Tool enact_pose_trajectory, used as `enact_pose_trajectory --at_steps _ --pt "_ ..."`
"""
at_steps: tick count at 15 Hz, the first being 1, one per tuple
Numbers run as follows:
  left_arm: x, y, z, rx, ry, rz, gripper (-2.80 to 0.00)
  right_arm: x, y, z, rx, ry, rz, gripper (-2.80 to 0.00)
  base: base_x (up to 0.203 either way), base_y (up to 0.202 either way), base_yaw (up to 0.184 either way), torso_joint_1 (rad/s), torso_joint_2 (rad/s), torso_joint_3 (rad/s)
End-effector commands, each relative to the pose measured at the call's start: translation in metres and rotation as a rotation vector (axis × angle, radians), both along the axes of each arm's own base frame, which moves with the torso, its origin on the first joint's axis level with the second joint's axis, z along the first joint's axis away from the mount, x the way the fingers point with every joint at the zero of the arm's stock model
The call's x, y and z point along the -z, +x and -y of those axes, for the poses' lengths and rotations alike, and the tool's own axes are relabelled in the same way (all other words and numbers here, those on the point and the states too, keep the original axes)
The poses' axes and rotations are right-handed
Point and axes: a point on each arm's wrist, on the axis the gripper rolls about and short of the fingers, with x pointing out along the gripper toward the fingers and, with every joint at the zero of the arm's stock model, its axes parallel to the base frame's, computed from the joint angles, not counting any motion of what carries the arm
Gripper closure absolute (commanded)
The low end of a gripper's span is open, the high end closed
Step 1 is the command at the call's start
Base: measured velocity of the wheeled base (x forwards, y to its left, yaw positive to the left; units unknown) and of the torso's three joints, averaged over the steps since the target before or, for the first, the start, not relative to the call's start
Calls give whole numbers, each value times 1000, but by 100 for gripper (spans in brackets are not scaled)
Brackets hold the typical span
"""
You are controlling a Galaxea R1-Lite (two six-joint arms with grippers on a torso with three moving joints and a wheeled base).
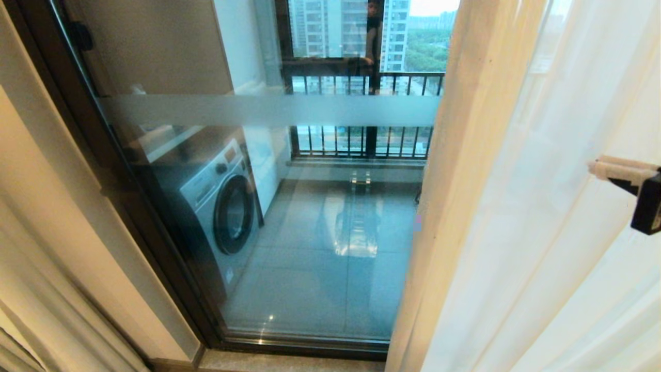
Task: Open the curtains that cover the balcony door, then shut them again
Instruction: Close the inner curtains on both sides
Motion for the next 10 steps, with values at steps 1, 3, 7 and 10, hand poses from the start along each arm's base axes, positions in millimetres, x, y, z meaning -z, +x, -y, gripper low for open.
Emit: enact_pose_trajectory --at_steps 1,3,7,10 --pt "0 0 0 -1 0 1 0 6 -26 18 81 2 -2 0 0 0 0 0 0 0" --pt "0 0 0 -1 0 1 0 18 -48 28 124 8 -30 0 0 0 0 0 0 0" --pt "0 0 0 -1 0 1 0 58 -85 30 150 14 -41 0 0 0 0 0 0 0" --pt "0 0 0 -1 0 0 0 91 -103 30 147 15 19 0 0 0 0 0 0 0"
